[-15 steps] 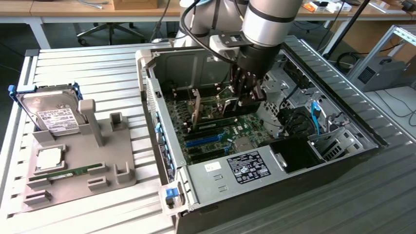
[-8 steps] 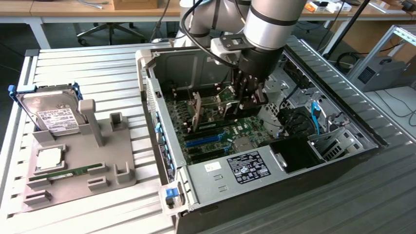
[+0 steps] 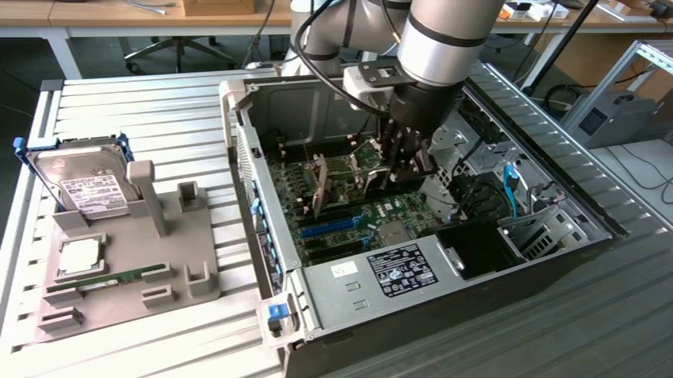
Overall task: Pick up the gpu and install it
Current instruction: 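Insert the gpu into the slot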
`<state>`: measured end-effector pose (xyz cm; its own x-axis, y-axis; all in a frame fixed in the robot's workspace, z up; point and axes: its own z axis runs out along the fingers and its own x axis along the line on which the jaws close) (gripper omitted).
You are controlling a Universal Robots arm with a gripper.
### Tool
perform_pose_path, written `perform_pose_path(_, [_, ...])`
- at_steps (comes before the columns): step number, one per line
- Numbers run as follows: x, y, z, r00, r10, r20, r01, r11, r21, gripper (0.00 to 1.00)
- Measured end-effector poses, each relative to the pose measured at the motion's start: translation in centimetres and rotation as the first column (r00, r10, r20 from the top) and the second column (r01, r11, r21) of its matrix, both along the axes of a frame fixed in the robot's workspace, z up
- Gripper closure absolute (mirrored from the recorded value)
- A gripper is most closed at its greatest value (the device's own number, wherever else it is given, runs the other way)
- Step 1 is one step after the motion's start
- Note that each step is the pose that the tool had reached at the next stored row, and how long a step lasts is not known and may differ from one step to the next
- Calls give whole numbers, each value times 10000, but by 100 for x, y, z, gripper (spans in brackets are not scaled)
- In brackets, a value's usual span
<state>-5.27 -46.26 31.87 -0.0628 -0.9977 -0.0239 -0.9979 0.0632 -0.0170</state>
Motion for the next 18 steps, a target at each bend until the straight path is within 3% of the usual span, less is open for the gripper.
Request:
perform_pose_path(4, [-42,-1,-1,10000,1,1,-1,10000,0,73])
perform_pose_path(6, [-190,-1,-10,10000,1,2,-1,10000,-1,73])
perform_pose_path(16, [-383,-1,-433,10000,1,2,-1,10000,-1,73])
perform_pose_path(18, [-395,-1,-448,10000,1,2,-1,10000,0,73])
